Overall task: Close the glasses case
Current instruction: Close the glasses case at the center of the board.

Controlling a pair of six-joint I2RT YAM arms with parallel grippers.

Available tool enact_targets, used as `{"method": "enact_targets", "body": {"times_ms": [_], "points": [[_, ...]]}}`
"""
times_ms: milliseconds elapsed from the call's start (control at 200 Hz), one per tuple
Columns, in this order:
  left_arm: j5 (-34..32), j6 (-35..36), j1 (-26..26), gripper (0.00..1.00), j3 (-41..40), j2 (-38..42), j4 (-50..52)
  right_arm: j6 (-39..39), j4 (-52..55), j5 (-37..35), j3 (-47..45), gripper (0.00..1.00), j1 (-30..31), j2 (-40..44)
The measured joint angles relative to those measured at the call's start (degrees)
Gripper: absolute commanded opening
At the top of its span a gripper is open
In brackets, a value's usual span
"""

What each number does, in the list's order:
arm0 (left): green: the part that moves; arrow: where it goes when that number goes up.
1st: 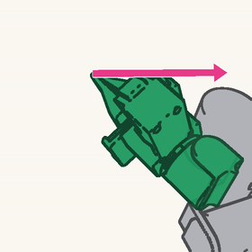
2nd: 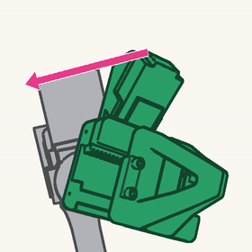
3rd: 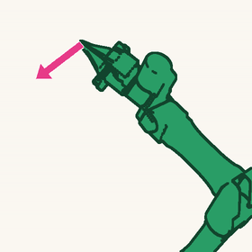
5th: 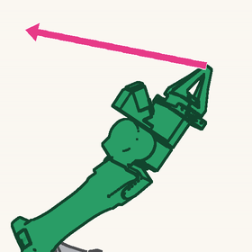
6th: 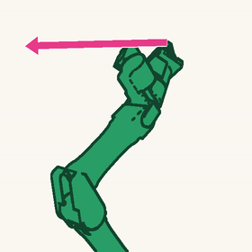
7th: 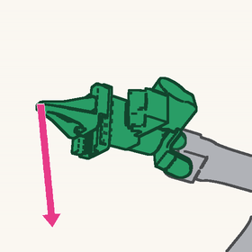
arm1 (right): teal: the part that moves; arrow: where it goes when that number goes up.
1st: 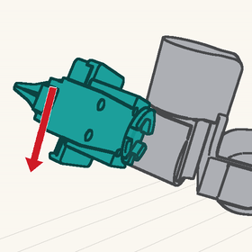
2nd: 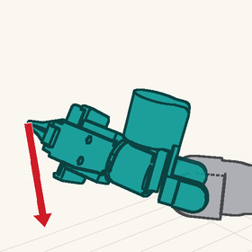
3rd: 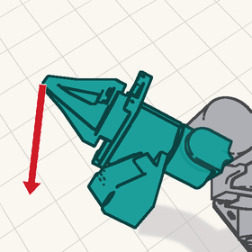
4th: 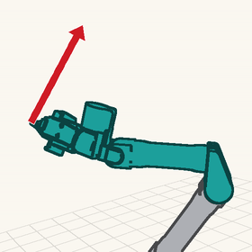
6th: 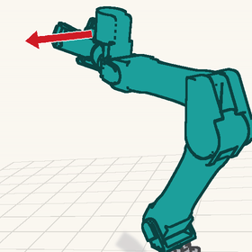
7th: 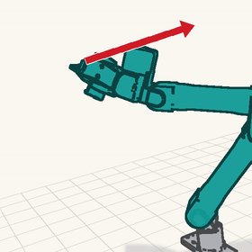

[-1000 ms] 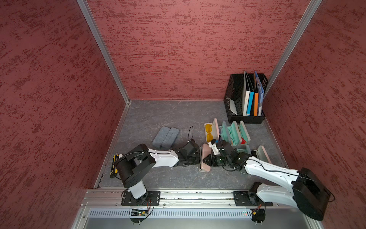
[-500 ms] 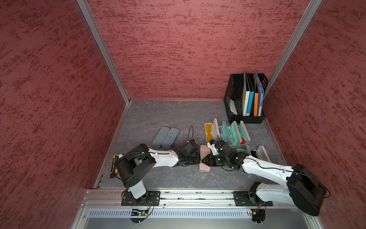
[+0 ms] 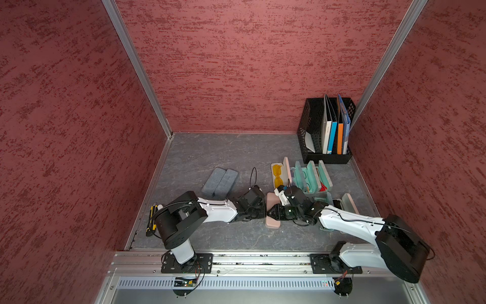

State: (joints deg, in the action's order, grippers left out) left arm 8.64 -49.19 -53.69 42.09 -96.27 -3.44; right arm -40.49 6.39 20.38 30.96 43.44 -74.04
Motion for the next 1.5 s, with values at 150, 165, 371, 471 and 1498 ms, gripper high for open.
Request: {"method": "enact_targets", "body": {"times_ms": [150,165,371,471,1498], "points": [[-0.3,-1.0,0.0,0.32,-1.0,1.5,0.0,0.0,0.3,0.0,0.3,0.35,0.0,0.7],[-0.3,-0.9,0.0,0.32,-1.1,1.7,0.1,0.0,0.3,0.0,0.4,0.35,0.0,0.8],[-0.2,-1.6,0.0,0.35,-1.8,3.1,1.3,0.0,0.3,0.0,0.5,0.36,0.0,0.9],[-0.2,-1.8,0.0,0.36,-2.1,3.9,1.9,0.0,0.2,0.0,0.5,0.36,0.0,0.9],[1.8,-2.9,1.4,0.77,-6.3,9.4,-0.3,0.5,3.4,-5.2,2.6,0.52,-0.2,0.9]]}}
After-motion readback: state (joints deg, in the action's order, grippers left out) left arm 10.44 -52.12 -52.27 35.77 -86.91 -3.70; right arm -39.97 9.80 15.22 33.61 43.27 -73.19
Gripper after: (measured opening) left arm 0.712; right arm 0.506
